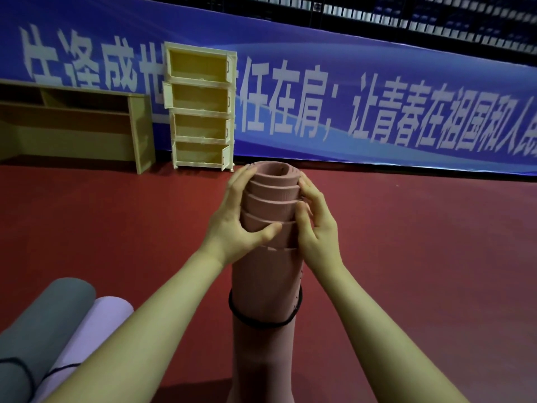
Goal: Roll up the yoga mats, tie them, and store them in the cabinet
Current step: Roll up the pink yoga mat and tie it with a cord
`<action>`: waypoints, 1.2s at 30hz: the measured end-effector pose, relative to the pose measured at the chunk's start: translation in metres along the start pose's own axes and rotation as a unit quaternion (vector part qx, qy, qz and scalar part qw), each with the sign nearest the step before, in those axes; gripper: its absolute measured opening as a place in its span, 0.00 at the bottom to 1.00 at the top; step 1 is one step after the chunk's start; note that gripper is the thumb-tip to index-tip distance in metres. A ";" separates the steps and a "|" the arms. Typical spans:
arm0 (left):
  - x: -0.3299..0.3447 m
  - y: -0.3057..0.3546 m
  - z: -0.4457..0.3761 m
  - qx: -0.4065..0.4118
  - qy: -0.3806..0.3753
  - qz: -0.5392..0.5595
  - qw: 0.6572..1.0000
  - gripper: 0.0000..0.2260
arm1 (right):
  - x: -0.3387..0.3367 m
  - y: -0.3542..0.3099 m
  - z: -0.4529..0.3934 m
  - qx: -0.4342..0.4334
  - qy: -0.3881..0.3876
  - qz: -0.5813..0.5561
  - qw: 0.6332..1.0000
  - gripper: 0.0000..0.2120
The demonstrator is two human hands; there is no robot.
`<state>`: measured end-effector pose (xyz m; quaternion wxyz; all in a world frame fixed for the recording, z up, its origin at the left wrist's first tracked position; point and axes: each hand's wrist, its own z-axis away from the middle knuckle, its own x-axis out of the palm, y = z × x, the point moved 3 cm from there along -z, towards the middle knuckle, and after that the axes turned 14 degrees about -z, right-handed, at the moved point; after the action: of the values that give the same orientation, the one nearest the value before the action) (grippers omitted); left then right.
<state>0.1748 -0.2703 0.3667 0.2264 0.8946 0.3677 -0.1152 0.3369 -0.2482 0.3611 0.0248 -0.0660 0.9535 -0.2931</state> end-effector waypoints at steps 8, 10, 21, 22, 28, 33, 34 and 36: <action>-0.011 -0.014 0.013 -0.039 0.014 -0.015 0.999 0.36 | 0.017 0.000 0.002 -0.006 -0.015 0.010 1.000 0.17; -0.022 -0.015 0.014 -0.032 0.004 -0.044 0.999 0.36 | 0.020 -0.005 -0.001 -0.017 -0.036 0.028 0.999 0.18; -0.018 -0.007 0.013 -0.070 -0.076 0.009 0.995 0.44 | 0.024 -0.021 -0.039 0.016 -0.122 0.034 0.992 0.15; -0.016 -0.005 0.012 -0.073 -0.070 0.023 0.995 0.45 | 0.022 -0.022 -0.042 0.013 -0.116 0.034 0.993 0.14; -0.035 0.013 -0.031 -0.048 -0.013 0.039 0.998 0.42 | 0.022 -0.037 -0.078 -0.036 -0.052 0.000 0.998 0.16; -0.049 0.009 -0.064 -0.020 -0.009 -0.012 1.000 0.41 | 0.031 -0.040 -0.107 -0.058 -0.058 0.001 0.997 0.19; -0.049 0.002 -0.062 -0.009 -0.025 -0.038 0.999 0.37 | 0.032 -0.033 -0.104 -0.051 -0.080 0.019 0.995 0.20; -0.048 -0.017 -0.048 -0.008 -0.066 -0.117 0.991 0.29 | 0.036 -0.011 -0.085 -0.028 -0.143 0.088 0.985 0.22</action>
<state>0.1311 -0.2647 0.4210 0.2422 0.8342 0.4547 -0.1967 0.2951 -0.2150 0.4373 0.1851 -0.0242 0.9499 -0.2509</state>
